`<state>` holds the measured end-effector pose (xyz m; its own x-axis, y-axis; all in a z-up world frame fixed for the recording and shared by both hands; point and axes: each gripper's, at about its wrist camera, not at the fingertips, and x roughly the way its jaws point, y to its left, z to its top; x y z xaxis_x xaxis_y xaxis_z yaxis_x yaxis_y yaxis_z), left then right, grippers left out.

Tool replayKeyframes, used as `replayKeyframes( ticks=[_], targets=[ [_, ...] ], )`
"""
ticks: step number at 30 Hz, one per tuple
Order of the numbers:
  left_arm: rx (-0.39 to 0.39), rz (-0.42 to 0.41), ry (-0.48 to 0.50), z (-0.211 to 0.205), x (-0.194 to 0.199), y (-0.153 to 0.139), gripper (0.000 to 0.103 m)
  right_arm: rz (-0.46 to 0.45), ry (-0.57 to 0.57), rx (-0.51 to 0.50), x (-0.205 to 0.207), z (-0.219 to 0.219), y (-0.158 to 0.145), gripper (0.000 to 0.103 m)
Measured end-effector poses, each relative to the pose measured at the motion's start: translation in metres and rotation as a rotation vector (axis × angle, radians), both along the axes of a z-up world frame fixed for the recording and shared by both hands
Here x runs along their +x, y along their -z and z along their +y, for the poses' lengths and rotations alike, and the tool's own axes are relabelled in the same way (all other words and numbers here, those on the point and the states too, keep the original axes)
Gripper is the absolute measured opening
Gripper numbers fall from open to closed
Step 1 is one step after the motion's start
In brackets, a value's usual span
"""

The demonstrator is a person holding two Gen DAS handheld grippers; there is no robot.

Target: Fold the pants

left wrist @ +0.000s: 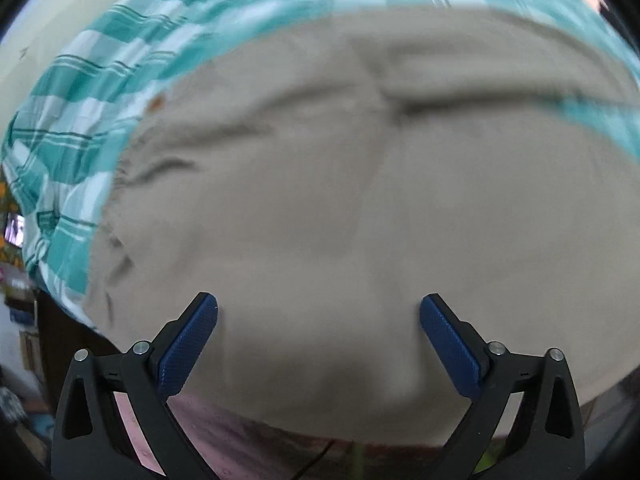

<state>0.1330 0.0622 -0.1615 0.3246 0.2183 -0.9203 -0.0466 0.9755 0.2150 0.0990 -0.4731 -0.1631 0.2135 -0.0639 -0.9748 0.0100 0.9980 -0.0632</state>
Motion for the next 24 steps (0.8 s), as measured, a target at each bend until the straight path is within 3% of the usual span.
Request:
replayKeyframes(
  ticks=[4,7,10,13,14,16,20,22,24],
  targets=[
    [-0.089,-0.155,-0.003,-0.007,0.041,-0.045,0.102,-0.107,-0.054,0.104,0.037,0.03,-0.045,0.101],
    [-0.11,-0.217,0.01,-0.015,0.091,-0.05,0.102,-0.212,-0.145,0.151,0.125,0.072,-0.068,0.101],
    [-0.063,-0.188,-0.024,-0.007,0.141,-0.016,0.102,-0.293,-0.194,0.239,0.199,0.093,-0.064,0.101],
    [0.017,-0.06,-0.095,0.014,0.161,0.048,0.103,-0.294,-0.214,0.333,0.277,0.11,-0.031,0.1],
    [-0.022,-0.033,-0.102,0.029,0.16,0.068,0.102,-0.282,-0.216,0.326,0.289,0.114,-0.023,0.098],
    [-0.108,-0.15,-0.074,0.043,0.146,0.071,0.102,-0.236,-0.217,0.28,0.319,0.109,0.009,0.097],
    [-0.088,-0.184,-0.05,0.04,0.141,0.072,0.102,-0.191,-0.156,0.074,0.339,0.049,0.059,0.091],
    [-0.089,-0.206,-0.052,0.039,0.139,0.073,0.102,-0.248,-0.069,0.034,0.33,-0.005,0.058,0.092],
    [-0.087,-0.225,-0.052,0.039,0.137,0.075,0.102,-0.237,0.062,-0.039,0.318,-0.057,0.06,0.098]
  ],
)
